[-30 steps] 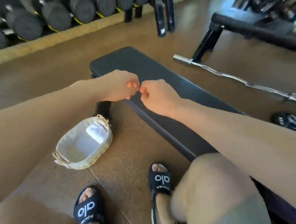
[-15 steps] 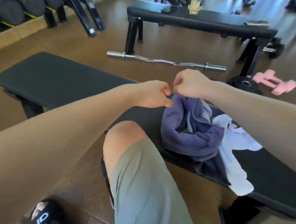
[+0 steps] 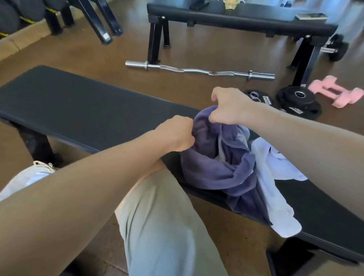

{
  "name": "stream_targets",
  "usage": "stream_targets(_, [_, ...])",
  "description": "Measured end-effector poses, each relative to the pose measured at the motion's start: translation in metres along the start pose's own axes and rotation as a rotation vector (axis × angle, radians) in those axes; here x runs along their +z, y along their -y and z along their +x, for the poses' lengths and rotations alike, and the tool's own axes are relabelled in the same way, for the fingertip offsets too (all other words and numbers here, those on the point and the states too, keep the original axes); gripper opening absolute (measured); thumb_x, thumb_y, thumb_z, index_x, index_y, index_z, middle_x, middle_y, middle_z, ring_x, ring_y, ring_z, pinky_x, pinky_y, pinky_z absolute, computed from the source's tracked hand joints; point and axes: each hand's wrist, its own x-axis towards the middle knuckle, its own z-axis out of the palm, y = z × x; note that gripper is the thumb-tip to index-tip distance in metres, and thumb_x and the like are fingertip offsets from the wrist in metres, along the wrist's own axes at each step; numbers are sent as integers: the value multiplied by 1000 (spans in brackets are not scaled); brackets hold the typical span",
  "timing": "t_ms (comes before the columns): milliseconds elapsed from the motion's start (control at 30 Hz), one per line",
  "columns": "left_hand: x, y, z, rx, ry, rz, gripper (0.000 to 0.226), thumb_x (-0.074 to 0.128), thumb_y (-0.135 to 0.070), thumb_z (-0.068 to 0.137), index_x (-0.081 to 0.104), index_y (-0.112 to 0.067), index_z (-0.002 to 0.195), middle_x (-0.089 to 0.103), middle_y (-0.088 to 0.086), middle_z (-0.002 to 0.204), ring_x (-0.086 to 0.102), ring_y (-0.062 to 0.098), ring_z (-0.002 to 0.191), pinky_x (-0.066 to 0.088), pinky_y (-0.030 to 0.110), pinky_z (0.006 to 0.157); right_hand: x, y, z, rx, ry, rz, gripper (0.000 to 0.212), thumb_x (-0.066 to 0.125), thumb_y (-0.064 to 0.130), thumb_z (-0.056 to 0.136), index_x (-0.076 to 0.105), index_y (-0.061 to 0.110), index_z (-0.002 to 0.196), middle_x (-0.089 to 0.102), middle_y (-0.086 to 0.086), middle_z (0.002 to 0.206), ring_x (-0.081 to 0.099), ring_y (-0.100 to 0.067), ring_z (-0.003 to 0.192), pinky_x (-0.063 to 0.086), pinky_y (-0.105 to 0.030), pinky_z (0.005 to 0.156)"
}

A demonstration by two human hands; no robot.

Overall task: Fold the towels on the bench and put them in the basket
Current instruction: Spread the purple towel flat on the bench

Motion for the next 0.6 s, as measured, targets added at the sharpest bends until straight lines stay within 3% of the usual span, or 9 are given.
stream_targets(67, [-5,7,-1,-16,-19,0,6,52,-21,93,52,-17,88,59,3,94,57,26,84,44,35,68,-2,-1,-2,79,95,-134,76,79,30,72,40,14,135,48,-17,123,51,-38,110,51,-42,84])
stream_targets(100, [-8,10,-1,-22,-24,-21,7,53,-22,93,53,-17,88,60,3,95,58,26,86,45,35,69,-2,-2,-2,107,144,-133,77,79,28,72,39,12,135,50,-15,116,55,-38,103,52,-41,80])
stream_targets(167, [-10,14,-2,-45,-20,-96,7,55,-24,92,56,-18,89,63,3,97,60,26,90,49,36,75,-2,-4,-2,96,162,-54,54,68,15,78,48,6,127,57,-12,98,60,-34,84,50,-35,66])
stream_targets(267, [-11,15,-1,-36,-31,-200,17,64,-29,88,58,-16,99,65,1,99,62,23,94,52,39,80,-10,-3,0,64,53,52,11,53,8,79,60,5,87,58,-11,78,55,-31,71,39,-26,52])
stream_targets(367, [-14,3,1,32,-52,-430,44,75,-39,83,50,-16,112,61,-4,101,60,16,92,50,32,74,-26,7,5,111,10,339,6,61,9,70,62,6,74,56,-11,66,50,-26,58,37,-23,49])
stream_targets(433, [-16,-5,5,90,-98,-603,56,80,-39,81,45,-17,118,61,-7,103,60,10,92,47,24,72,-34,16,5,134,-12,588,10,60,10,60,50,10,59,41,-7,55,36,-20,47,28,-21,46])
stream_targets(500, [-18,-10,11,157,-211,-703,58,78,-33,82,37,-17,120,61,-1,100,60,13,88,45,20,69,-42,22,4,134,-19,770,17,60,10,57,43,13,53,38,-5,52,34,-18,44,25,-21,46])
stream_targets(600, [-27,-12,14,229,-374,-729,55,72,-25,88,32,-14,124,53,-6,80,54,2,63,39,9,56,-49,24,1,74,6,944,12,65,12,65,54,9,62,47,-5,58,41,-15,47,31,-22,46])
